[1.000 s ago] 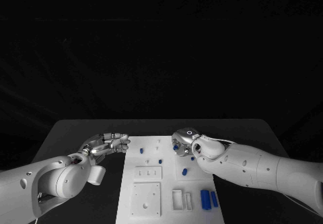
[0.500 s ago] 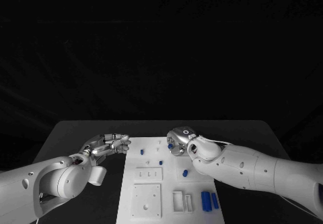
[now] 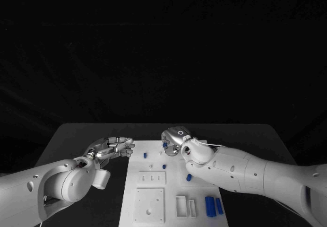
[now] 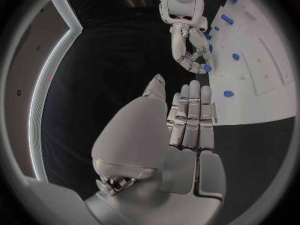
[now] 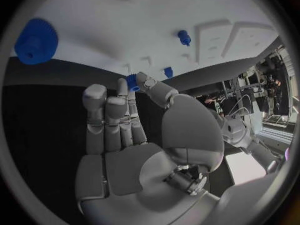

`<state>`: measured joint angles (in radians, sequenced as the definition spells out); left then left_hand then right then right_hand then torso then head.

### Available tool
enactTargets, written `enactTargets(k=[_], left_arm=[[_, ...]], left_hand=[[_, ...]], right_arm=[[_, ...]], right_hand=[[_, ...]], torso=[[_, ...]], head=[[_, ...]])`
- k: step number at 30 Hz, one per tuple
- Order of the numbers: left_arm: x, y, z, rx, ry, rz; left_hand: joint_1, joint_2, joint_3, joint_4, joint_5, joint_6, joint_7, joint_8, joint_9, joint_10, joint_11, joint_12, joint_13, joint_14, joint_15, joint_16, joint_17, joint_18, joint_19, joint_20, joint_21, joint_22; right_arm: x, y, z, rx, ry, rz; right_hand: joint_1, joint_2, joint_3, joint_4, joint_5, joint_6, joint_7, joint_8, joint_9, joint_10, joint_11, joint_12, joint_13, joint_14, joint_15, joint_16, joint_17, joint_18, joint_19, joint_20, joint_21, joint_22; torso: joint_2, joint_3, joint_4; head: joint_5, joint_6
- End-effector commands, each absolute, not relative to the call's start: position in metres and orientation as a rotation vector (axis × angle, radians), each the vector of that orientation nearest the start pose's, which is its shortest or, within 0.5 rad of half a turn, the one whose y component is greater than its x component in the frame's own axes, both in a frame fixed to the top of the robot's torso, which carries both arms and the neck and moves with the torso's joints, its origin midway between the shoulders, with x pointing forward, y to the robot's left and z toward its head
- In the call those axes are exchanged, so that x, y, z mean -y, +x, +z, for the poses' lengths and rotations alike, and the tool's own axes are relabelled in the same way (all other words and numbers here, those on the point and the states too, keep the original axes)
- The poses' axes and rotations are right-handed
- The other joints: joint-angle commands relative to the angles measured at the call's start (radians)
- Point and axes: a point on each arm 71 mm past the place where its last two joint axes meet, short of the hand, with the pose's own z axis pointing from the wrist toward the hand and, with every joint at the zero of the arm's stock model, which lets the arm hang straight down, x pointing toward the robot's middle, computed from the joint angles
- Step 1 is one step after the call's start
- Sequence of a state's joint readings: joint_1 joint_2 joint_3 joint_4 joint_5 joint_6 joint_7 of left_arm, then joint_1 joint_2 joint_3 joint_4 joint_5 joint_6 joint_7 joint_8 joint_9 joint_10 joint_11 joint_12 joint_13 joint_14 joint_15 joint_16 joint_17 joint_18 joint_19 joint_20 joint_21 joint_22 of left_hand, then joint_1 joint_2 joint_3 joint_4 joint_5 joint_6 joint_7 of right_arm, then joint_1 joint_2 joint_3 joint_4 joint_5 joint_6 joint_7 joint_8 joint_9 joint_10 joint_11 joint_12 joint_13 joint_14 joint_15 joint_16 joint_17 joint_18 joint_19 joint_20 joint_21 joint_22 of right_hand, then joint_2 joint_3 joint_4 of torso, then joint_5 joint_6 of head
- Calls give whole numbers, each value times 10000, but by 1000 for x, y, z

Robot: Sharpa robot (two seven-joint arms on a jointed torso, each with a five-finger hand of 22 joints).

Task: Assemble the parts on the task board

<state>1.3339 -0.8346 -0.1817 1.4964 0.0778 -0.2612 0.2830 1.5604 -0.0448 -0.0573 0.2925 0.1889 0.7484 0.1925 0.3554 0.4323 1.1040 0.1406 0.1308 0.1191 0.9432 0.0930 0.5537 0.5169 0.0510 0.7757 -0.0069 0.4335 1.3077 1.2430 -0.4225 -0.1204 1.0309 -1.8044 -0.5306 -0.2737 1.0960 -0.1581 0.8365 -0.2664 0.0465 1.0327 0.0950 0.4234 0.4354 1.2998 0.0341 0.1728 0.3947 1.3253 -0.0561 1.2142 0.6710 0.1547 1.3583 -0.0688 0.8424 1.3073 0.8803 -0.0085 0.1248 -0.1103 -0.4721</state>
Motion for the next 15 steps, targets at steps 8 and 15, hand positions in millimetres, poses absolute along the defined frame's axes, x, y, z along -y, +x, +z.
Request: enactTargets(k=[8,15], left_arm=[[-207,499,-174,-15752,-11540,-15021],[-205,498,-173,-15787,-11522,-15070]], left_hand=[[42,19,8,-20,-25,88,-3,-45,-11,57,21,-56,-12,-26,-14,37,-13,138,-43,-17,48,169],[46,20,5,-20,-27,89,-2,-49,-11,60,21,-62,-12,-26,-14,39,-14,137,-43,-17,50,169]], right_arm=[[116,569,-192,-13385,-3457,2841],[113,571,-194,-13542,-3520,2810]], right_hand=[[68,-43,91,2,25,132,0,36,334,166,-122,30,63,-285,-339,41,-21,1071,-62,-82,91,231],[63,-53,105,10,25,131,1,27,340,158,-121,20,91,-286,-338,42,-25,1071,-70,-84,105,229]], torso=[[23,-41,82],[43,-64,103]], head=[[-17,4],[1,21]])
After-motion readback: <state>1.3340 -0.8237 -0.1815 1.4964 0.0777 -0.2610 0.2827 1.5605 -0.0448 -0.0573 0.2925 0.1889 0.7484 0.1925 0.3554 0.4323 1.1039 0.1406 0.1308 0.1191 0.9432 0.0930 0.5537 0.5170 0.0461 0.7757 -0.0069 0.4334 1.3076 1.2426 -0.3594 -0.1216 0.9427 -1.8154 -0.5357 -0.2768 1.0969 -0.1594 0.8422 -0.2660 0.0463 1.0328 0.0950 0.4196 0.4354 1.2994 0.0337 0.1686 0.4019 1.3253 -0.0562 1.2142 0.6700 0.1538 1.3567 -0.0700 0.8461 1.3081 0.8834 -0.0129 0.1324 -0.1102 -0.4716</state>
